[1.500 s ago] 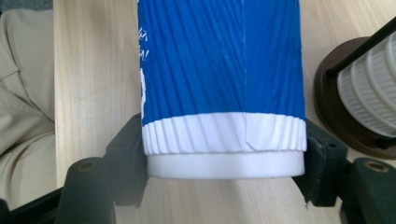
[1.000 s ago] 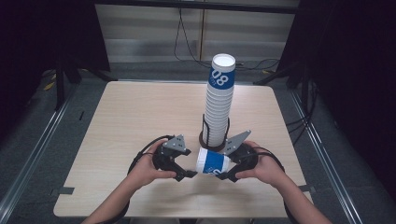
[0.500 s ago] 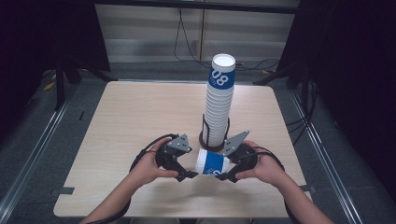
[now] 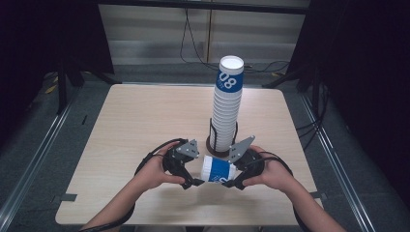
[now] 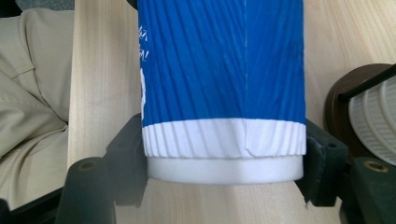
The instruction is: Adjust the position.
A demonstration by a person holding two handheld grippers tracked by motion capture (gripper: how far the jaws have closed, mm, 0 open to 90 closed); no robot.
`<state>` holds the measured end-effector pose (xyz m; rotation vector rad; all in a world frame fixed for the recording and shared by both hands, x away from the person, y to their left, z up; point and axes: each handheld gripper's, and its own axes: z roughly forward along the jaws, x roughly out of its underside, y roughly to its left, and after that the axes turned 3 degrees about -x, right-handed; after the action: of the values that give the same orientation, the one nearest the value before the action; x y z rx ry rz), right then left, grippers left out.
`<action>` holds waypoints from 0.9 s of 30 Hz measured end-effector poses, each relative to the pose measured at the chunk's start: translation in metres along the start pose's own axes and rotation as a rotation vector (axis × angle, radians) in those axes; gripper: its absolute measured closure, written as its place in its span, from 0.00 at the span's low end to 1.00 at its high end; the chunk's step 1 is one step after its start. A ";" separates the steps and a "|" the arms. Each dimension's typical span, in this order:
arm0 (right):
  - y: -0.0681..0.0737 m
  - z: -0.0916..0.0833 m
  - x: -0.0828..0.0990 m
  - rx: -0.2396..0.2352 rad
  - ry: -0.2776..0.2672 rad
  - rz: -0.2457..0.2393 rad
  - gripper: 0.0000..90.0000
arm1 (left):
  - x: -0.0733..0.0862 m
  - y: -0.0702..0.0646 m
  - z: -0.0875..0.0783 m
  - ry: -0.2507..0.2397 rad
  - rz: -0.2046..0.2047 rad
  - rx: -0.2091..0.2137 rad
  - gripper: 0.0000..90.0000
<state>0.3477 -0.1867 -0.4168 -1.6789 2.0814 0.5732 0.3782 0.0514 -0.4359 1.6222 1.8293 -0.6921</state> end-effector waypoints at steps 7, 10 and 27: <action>0.000 0.000 0.000 -0.002 0.006 -0.019 0.34 | -0.002 -0.001 0.003 0.004 0.019 0.015 0.00; 0.000 0.001 0.000 -0.010 0.008 -0.018 0.34 | -0.003 0.000 0.003 0.006 0.034 0.018 0.00; -0.003 0.003 -0.007 -0.023 0.065 -0.029 0.34 | -0.007 -0.001 0.003 -0.004 0.131 0.024 0.04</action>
<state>0.3526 -0.1800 -0.4158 -1.7599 2.0997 0.5421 0.3779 0.0445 -0.4327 1.7379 1.7003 -0.6606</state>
